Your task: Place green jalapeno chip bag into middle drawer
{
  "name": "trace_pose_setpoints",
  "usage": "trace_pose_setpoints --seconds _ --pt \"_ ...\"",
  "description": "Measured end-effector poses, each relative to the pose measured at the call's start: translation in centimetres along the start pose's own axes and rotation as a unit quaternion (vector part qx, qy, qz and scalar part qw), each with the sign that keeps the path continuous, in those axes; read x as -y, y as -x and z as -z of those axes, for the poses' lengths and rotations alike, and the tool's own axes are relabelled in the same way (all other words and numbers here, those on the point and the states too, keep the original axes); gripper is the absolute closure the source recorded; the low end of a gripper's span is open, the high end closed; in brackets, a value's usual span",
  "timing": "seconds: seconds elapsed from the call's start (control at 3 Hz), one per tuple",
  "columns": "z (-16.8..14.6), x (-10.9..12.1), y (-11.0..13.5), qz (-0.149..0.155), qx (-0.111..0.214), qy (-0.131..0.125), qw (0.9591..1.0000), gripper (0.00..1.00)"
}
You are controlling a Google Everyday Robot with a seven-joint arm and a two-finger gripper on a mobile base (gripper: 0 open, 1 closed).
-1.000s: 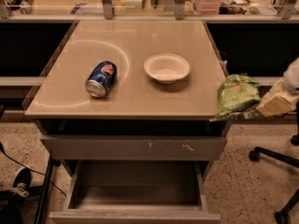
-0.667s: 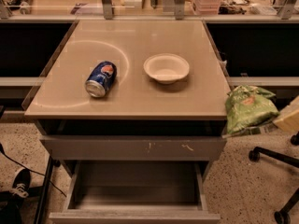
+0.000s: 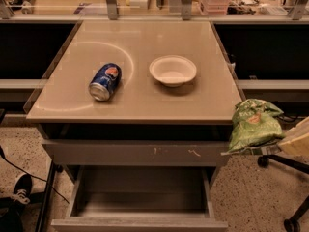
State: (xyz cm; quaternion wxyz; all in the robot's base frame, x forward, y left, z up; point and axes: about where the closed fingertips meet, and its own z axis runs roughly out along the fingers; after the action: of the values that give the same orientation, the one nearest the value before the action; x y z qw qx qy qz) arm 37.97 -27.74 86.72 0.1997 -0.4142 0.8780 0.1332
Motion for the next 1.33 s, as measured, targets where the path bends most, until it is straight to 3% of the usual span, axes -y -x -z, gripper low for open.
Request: trace_pose_setpoints --seconds 0.33,0.67,1.0,1.33 --pt "-0.7 -4.1 -1.8 -0.008 0.012 0.024 0.9996 1.00" --pt "-1.4 -7.9 -3.6 -0.016 0.035 0.065 0.9972 1.00" --pt "-5.2 -11.1 -3.4 -0.005 0.057 0.143 0.9881 1.00" --pt "-10.7 -13.7 -0.9 0.020 0.079 0.229 0.9701 1.00"
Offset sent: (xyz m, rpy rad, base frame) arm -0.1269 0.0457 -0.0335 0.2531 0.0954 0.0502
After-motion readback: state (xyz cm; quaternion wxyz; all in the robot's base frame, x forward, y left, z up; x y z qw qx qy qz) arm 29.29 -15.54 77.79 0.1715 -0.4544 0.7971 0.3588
